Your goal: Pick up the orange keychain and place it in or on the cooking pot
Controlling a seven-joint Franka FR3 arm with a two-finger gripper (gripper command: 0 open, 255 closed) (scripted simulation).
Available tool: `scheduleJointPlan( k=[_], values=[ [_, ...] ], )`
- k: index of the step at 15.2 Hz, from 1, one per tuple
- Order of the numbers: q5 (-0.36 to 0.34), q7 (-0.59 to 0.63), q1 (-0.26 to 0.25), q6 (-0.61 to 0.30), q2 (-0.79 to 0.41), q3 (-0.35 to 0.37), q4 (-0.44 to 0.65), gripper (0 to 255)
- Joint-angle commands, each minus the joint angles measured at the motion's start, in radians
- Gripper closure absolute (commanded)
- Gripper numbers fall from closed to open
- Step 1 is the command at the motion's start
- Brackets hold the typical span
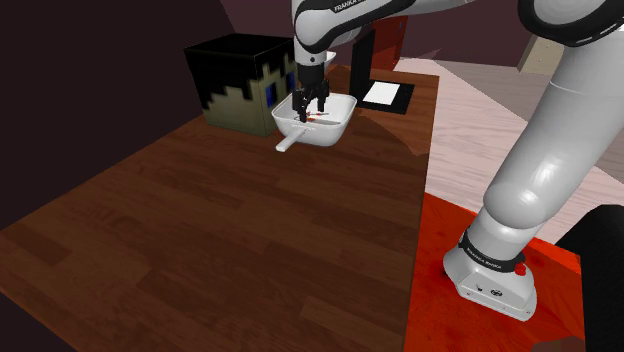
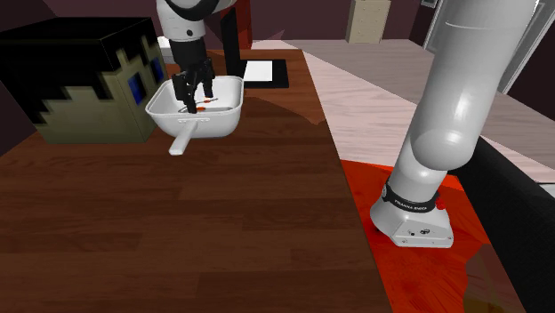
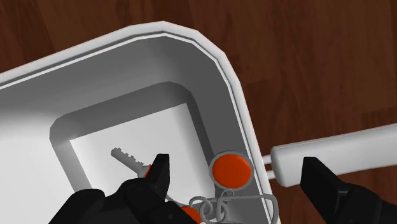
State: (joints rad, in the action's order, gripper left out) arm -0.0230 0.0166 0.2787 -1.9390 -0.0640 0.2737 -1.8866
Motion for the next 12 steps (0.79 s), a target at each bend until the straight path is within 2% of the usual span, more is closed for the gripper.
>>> scheduleJointPlan(
  k=[1, 5, 12],
  values=[
    [0.0, 0.0, 0.0, 0.0, 0.0, 0.0, 0.0, 0],
    [0.005, -0.004, 0.0, 0.124, 0.015, 0.0, 0.109, 0],
    [0.005, -0.004, 0.0, 0.124, 0.015, 0.0, 0.109, 0]
  ],
)
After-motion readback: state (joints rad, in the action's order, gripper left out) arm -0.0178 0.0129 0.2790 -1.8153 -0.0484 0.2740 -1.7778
